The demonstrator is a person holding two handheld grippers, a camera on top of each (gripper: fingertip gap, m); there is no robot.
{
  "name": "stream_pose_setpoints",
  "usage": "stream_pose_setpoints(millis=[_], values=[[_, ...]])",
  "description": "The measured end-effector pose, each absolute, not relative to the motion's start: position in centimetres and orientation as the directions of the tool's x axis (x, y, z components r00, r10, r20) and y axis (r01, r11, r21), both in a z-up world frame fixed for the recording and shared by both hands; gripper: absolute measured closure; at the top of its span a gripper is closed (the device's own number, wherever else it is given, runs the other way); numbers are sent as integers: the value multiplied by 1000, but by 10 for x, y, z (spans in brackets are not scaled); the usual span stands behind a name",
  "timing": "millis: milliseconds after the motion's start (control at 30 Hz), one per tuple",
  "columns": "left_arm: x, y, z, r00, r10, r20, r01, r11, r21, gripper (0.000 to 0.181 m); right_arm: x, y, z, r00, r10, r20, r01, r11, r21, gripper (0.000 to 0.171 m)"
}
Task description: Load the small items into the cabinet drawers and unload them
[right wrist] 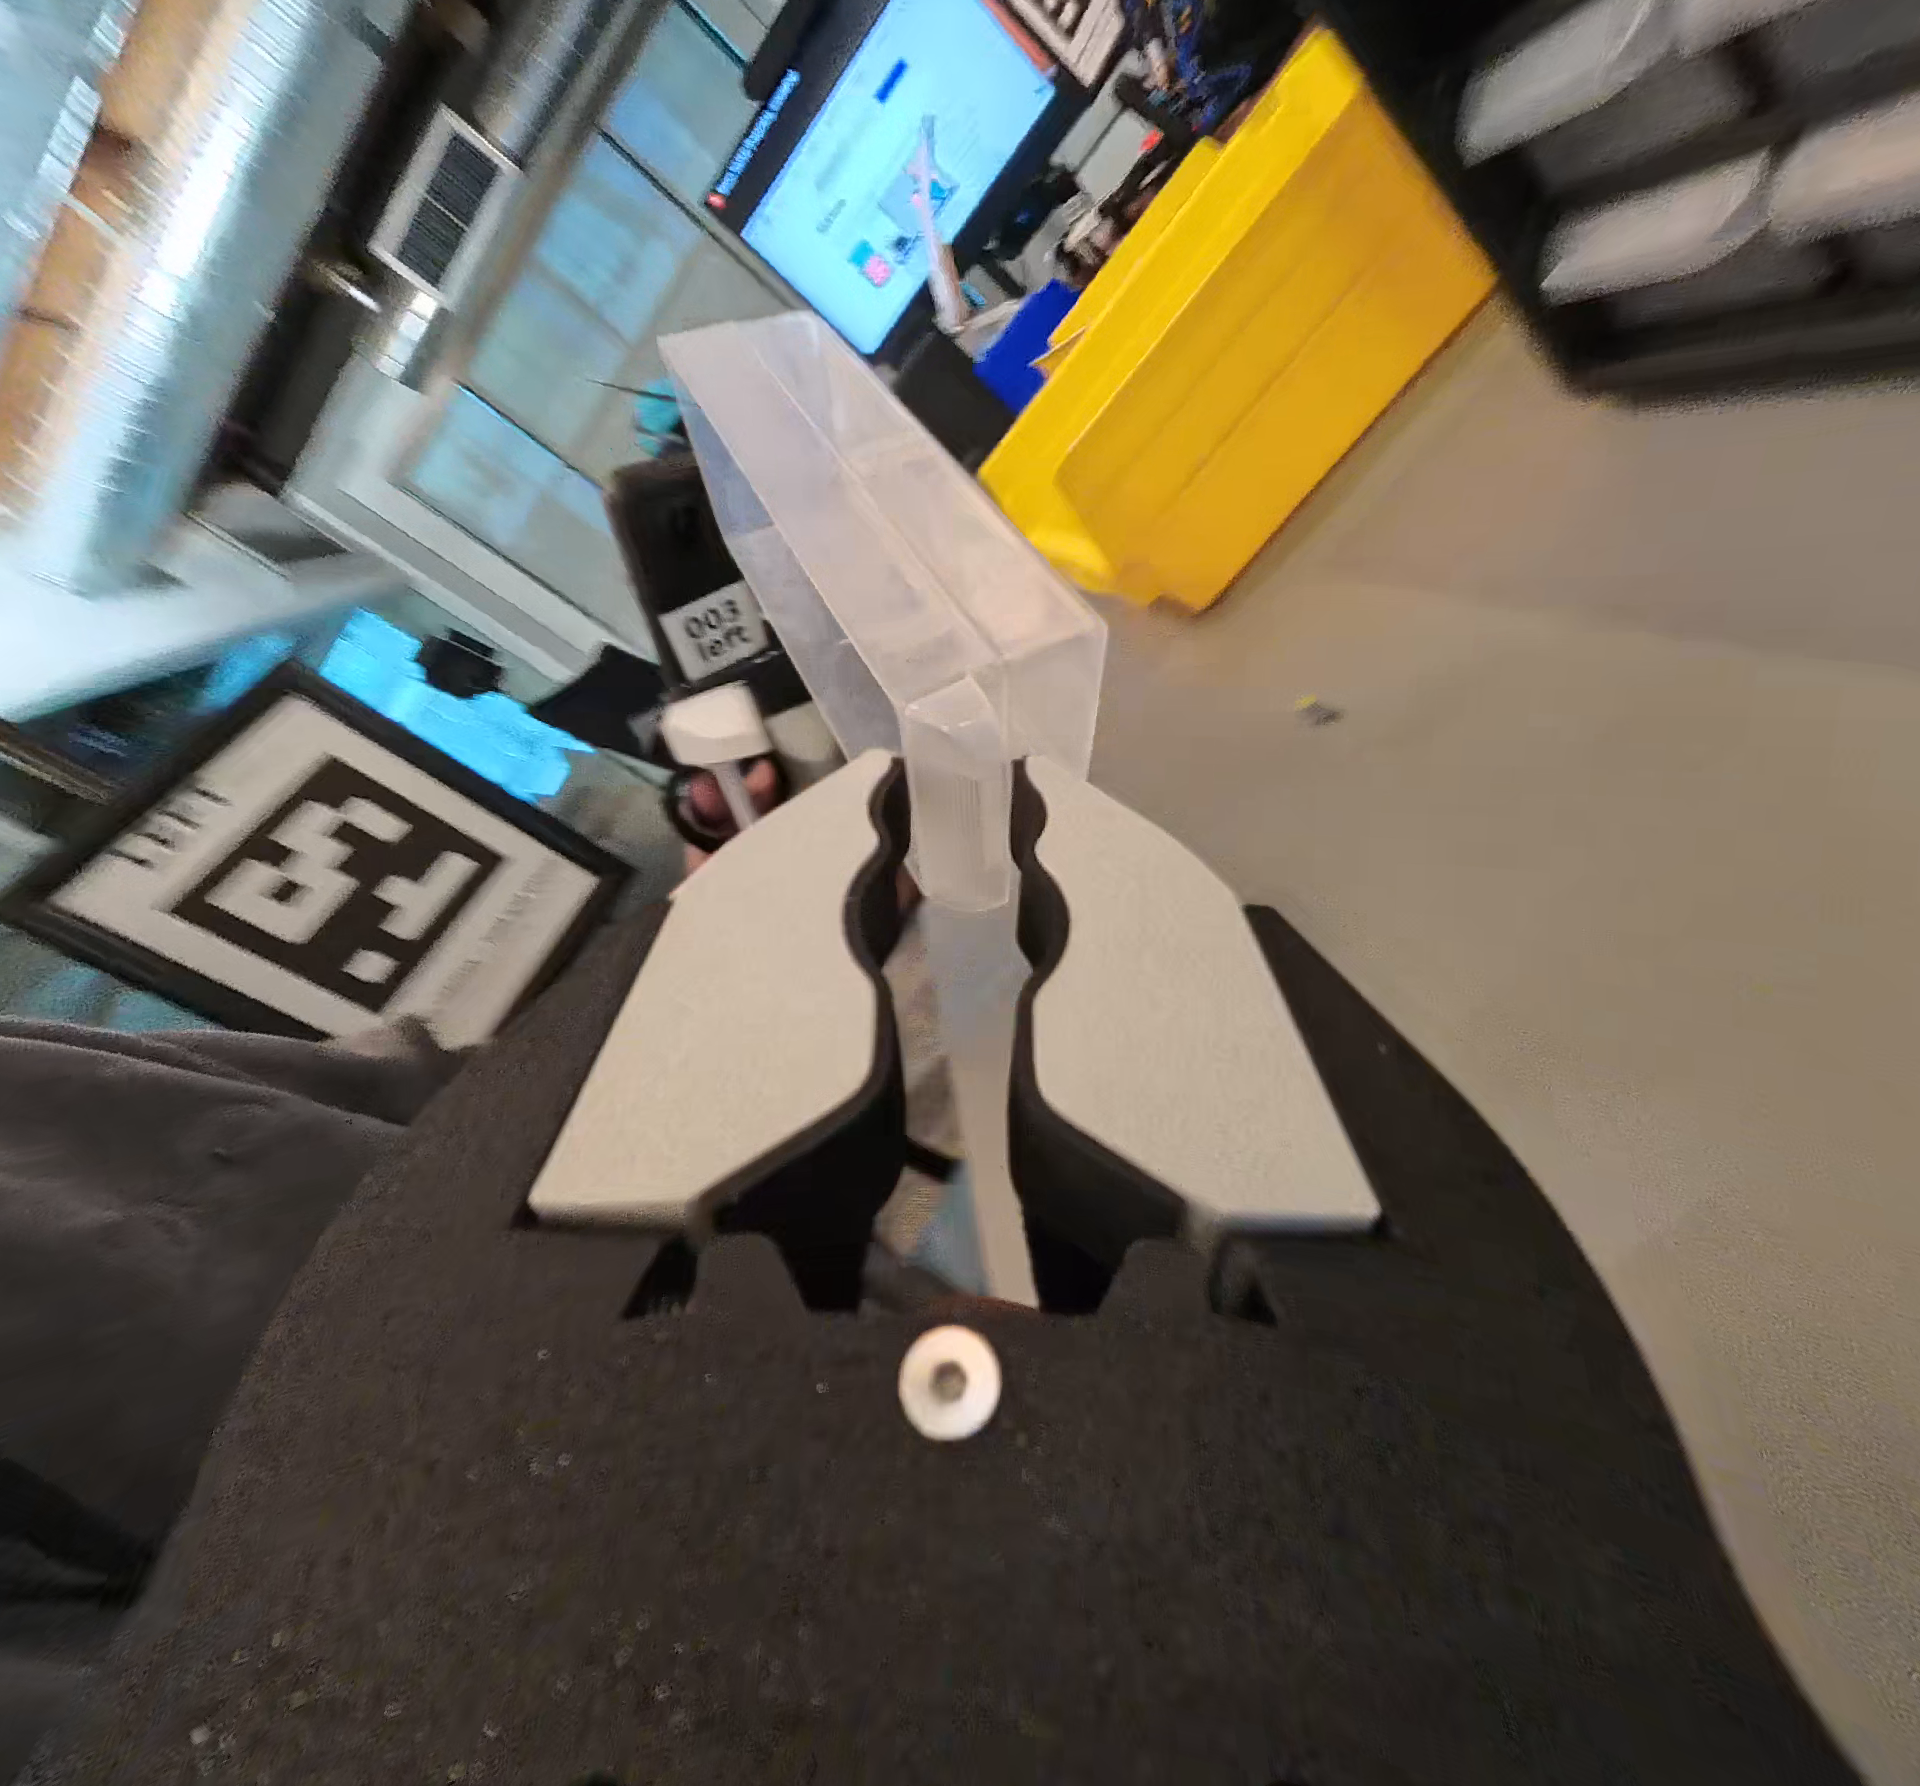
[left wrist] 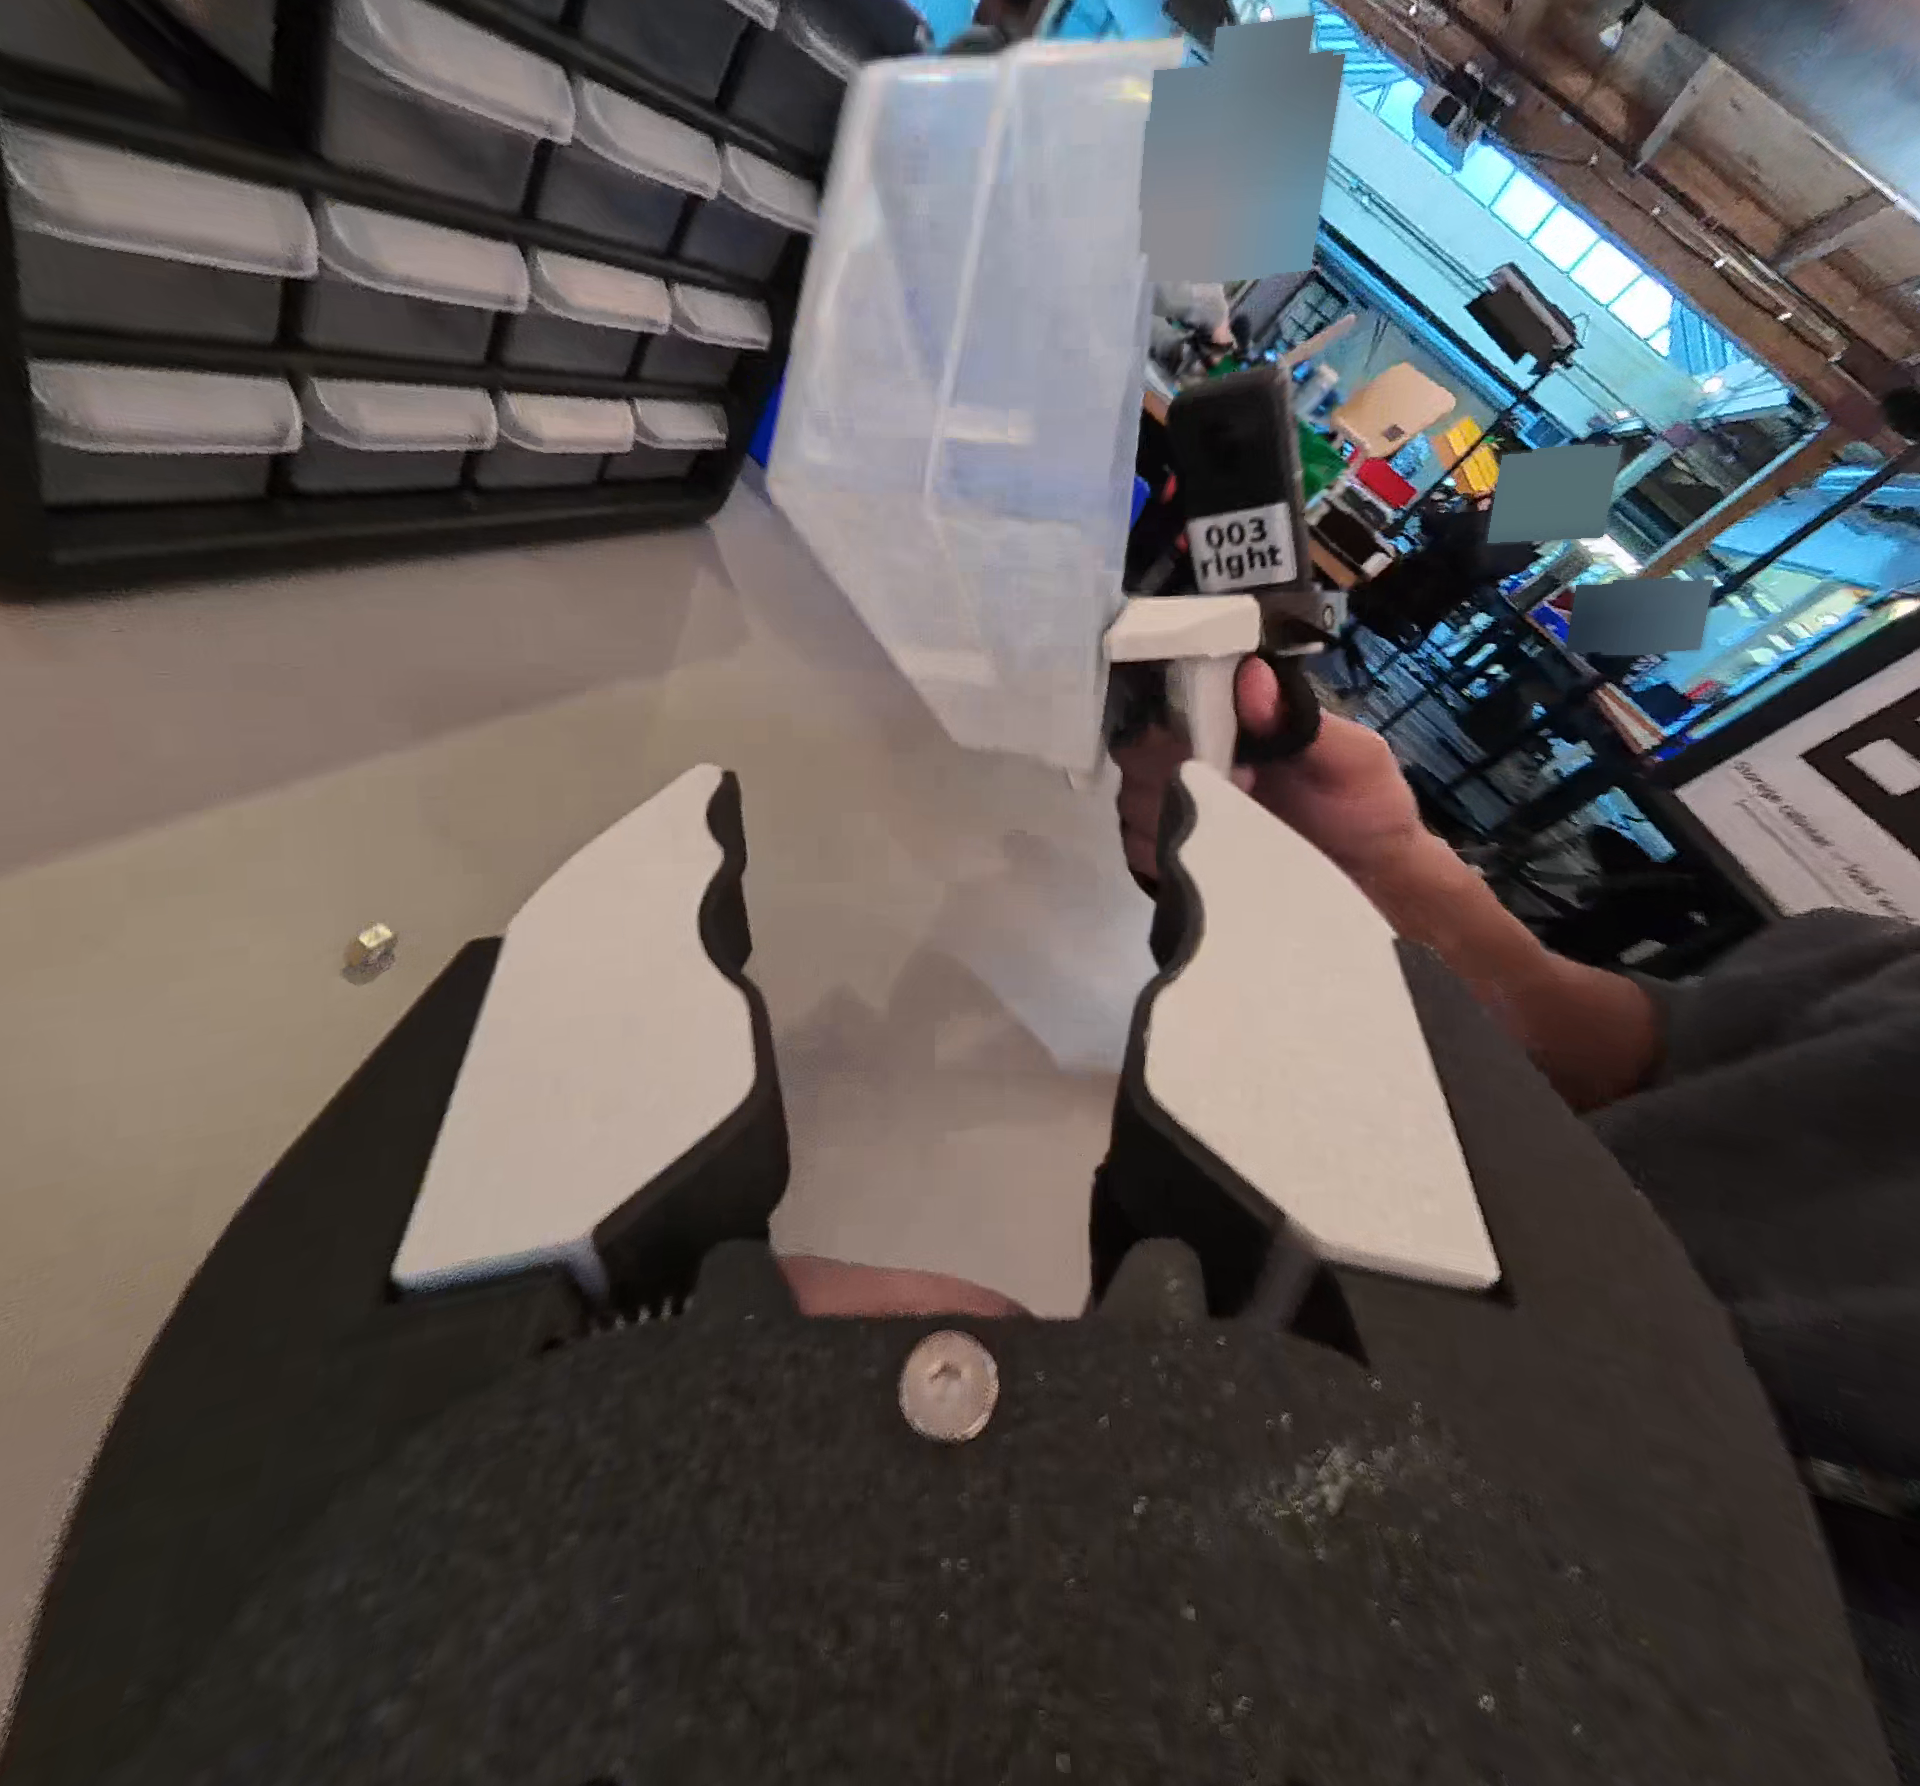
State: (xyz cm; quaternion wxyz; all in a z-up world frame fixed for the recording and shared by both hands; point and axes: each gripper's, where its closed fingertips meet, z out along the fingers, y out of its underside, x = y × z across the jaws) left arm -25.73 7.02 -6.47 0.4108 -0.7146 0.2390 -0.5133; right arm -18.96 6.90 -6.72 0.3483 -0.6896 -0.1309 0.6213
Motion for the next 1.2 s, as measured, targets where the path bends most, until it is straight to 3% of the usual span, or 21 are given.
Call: stream_pose_setpoints(millis=[100,167,267,367,500,600,733,933,1000,1200], values=[[-256,71,-63,395,-780,485,95,-491,-866,111,-215,51,-75,101,562,-821,-225,-791,-569,154],[-262,71,-57,391,-773,500,147,-484,-863,133,-227,44,-83,109,584,-805,-180,-785,-593,154],[-272,71,-63,378,-735,562,182,-536,-824,135,-235,42,-86,124,651,-749,-139,-736,-663,154],[-290,74,-63,359,-682,637,258,-583,-770,136,-233,49,-89,183,760,-624,-49,-627,-778,145],[-330,81,-73,457,-602,655,327,-572,-753,136,-236,87,-102,296,915,-275,219,-346,-912,140],[-352,83,-77,497,-566,658,359,-556,-750,136,-259,117,-135,268,961,-65,487,-193,-852,140],[-366,85,-80,542,-551,635,352,-537,-767,136,-287,141,-167,204,979,3,638,-131,-759,152],[-375,88,-90,516,-527,676,371,-574,-730,136,-299,152,-187,151,988,28,728,-92,-679,150],[-376,90,-92,500,-522,691,381,-584,-716,136,-298,154,-193,141,989,47,765,-79,-639,167],[-373,88,-96,489,-523,698,367,-603,-708,136,-272,151,-127,249,966,75,646,-108,-756,167]])
